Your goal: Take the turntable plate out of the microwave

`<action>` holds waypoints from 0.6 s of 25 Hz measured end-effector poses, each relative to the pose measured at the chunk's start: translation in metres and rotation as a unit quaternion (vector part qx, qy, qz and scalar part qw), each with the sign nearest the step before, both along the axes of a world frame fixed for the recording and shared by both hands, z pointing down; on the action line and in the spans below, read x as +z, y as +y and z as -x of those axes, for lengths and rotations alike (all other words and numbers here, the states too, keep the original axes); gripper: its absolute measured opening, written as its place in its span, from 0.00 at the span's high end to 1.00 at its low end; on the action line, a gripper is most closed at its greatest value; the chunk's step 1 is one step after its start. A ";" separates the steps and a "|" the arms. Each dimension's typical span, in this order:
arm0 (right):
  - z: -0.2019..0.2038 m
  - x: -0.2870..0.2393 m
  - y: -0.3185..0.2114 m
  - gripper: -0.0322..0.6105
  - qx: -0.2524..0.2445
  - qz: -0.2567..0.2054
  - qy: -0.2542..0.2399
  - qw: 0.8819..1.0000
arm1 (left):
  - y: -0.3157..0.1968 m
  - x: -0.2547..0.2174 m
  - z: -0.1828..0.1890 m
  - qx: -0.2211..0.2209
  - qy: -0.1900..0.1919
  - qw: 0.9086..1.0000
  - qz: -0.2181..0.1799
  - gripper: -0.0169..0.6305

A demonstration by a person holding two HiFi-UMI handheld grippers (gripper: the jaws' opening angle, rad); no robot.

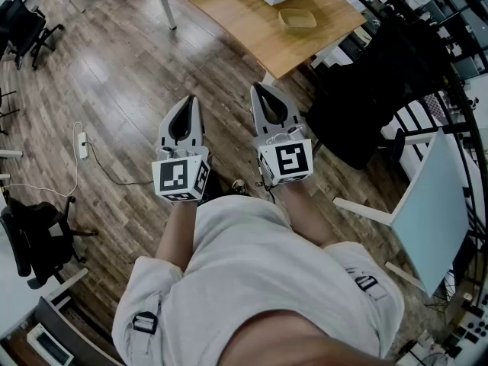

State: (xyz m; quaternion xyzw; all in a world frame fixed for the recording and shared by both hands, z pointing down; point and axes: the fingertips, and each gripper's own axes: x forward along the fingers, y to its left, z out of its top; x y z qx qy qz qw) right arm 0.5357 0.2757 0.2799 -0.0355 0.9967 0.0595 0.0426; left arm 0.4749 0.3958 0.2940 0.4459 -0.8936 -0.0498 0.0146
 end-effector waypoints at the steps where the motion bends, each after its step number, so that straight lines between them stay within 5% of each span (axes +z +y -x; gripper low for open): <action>1: 0.000 0.001 0.001 0.94 0.000 0.003 0.002 1.000 | 0.001 0.001 0.001 0.000 0.000 1.000 0.002 0.96; 15: 0.036 0.008 0.024 0.91 -0.038 -0.001 0.017 0.999 | 0.006 0.017 0.032 0.005 0.020 1.000 0.010 0.95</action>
